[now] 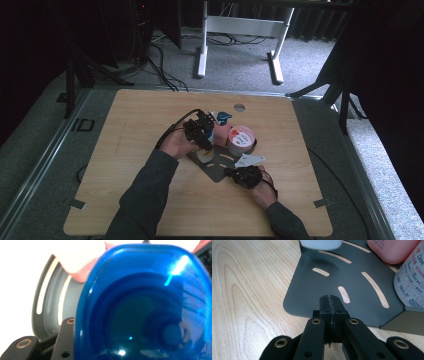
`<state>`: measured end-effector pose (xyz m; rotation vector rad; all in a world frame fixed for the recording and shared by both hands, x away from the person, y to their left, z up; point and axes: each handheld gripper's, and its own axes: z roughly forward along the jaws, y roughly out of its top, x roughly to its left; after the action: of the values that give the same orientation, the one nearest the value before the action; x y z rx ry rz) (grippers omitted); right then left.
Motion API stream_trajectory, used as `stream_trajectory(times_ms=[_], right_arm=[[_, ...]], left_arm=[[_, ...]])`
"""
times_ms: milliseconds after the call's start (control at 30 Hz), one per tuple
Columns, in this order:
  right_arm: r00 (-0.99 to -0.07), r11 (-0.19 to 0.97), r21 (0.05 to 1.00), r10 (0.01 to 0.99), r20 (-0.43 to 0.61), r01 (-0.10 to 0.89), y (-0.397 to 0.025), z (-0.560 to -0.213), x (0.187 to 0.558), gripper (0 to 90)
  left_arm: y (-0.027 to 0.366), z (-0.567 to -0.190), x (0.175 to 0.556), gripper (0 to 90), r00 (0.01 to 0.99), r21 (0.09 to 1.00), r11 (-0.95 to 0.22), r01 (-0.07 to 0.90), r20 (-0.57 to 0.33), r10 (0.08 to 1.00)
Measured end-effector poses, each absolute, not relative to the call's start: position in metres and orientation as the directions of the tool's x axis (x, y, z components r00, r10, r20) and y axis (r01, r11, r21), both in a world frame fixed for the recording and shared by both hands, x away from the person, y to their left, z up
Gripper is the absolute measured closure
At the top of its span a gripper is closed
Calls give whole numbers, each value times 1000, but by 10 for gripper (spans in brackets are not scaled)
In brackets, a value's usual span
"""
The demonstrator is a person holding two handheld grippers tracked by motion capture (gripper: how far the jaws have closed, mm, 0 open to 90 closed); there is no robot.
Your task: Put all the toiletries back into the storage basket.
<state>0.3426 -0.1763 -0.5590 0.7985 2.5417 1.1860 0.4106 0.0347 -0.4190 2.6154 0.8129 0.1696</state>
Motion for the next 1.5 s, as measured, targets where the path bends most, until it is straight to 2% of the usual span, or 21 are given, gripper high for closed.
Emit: stream_trajectory(times_ms=[1033,1500], right_arm=[[-827,525,762,562,24,379,-176,-559,343,900],[-827,525,762,562,24,379,-176,-559,343,900]], left_arm=[[51,-426,444,554,741,416,-687,596,45,670],[51,-436,457,554,708,414,-654,633,32,705]])
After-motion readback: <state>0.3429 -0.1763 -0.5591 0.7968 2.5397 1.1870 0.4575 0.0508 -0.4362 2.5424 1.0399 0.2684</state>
